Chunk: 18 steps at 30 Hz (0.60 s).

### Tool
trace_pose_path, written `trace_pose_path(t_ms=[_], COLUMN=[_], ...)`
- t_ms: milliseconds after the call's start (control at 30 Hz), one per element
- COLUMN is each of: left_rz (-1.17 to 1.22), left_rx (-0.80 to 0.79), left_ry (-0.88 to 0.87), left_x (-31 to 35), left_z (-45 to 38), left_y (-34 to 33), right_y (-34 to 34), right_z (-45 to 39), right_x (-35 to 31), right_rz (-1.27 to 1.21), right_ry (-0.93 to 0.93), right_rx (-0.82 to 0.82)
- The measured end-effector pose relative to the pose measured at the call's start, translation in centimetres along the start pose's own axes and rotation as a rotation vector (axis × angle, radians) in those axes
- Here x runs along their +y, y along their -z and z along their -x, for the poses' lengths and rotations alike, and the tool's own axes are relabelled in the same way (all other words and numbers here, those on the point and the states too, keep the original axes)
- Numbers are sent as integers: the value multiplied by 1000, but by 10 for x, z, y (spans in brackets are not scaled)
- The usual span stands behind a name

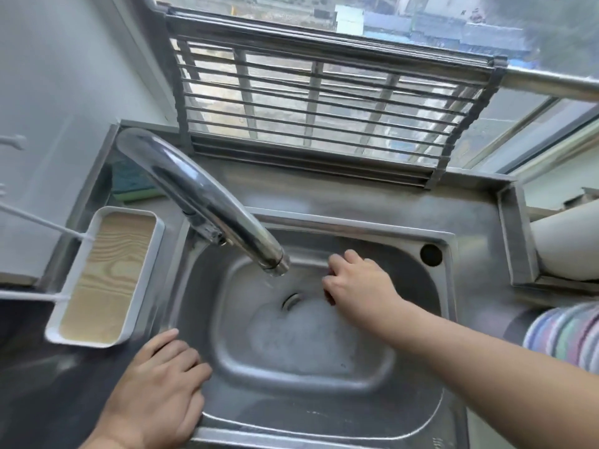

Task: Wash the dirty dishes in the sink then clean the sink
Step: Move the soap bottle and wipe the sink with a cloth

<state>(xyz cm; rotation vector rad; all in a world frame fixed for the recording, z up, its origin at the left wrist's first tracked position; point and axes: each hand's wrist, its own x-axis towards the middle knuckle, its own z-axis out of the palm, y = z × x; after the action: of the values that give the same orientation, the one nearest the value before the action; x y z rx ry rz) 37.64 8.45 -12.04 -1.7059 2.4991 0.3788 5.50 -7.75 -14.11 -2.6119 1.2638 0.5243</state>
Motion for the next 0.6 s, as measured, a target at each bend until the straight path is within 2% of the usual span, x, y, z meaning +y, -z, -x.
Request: trace_pose_path(t_ms=[100,200,267,333,400,500,600], left_rz=[12,27,33,32,30,25,13], left_rx=[-8,-4,-4,9,21,28,27], left_ry=[15,24,28,29,27,26,18], left_x=[2,1,1,1,0,-1,-1], left_z=[2,2,3,3,4,4,3], left_y=[-1,-1,-2,-3,-5,-6,-6], right_y=[-27,-58,-74,-89,-103,-120,-116], right_z=[23,34,31,29,30,37,37], right_x=[21,26,23,15,-1,-34,-43], right_rz=[-139,-259,-412,-563,-627,-588,-584], right_ry=[-312,-465,-578,-705,-800,-766,-622], right_rx=[-239,-412,-382,-283,-238,-336,-542])
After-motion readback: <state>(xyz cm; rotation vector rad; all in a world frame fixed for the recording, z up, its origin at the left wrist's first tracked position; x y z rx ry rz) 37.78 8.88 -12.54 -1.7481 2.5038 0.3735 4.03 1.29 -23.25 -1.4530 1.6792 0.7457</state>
